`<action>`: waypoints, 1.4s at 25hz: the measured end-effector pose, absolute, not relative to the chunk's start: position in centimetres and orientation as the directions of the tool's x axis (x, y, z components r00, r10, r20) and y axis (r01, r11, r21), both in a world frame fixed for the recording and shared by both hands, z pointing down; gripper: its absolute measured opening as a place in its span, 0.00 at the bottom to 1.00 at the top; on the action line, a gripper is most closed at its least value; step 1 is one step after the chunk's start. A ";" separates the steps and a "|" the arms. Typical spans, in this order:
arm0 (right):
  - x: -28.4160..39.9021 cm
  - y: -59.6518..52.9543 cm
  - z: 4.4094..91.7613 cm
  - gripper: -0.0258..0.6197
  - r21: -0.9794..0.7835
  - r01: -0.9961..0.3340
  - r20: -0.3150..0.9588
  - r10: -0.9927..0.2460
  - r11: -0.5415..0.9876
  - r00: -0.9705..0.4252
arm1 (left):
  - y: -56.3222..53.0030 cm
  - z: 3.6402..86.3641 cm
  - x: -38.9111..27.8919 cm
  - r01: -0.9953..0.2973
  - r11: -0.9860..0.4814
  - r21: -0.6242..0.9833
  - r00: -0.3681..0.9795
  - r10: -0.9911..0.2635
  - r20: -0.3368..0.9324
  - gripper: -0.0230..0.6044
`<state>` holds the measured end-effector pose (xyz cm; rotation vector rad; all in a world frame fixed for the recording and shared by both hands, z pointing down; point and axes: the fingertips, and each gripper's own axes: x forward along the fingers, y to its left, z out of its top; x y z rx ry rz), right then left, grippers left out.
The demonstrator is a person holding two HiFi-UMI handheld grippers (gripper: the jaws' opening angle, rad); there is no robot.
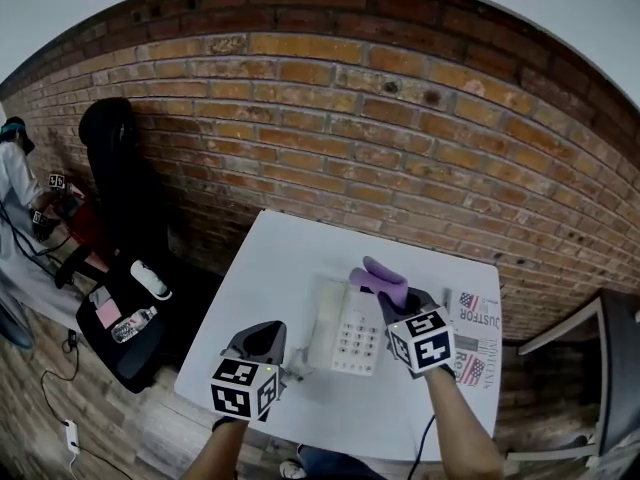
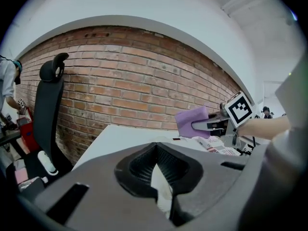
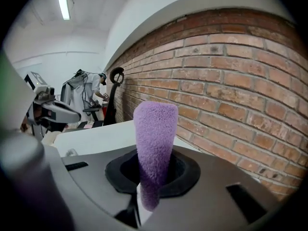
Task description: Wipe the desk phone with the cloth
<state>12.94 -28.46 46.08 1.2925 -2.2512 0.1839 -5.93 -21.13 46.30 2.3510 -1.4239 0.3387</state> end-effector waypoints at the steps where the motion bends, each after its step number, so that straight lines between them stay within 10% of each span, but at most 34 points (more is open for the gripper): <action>1: 13.1 -29.4 46.5 0.11 0.161 -0.830 0.520 -0.760 0.534 -0.389 | -21.9 46.6 -6.0 -0.888 -0.420 0.187 0.459 -0.795 0.395 0.04; 35: 8.6 -21.2 56.7 0.11 0.121 -0.808 0.727 -0.606 0.577 -0.324 | -21.1 48.4 -5.4 -0.756 -0.629 0.181 0.632 -0.631 0.450 0.04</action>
